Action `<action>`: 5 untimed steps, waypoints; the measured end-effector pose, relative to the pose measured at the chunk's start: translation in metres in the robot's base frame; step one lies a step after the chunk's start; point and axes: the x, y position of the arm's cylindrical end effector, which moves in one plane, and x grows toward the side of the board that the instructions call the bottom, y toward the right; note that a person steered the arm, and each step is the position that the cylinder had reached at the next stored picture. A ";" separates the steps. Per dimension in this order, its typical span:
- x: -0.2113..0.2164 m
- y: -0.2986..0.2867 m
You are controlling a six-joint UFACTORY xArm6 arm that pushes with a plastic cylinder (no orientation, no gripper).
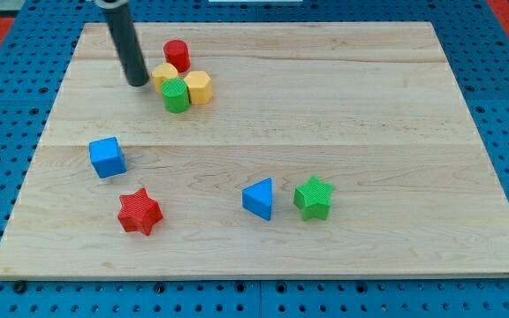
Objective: Place the red circle above the yellow blocks
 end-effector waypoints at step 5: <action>-0.057 -0.041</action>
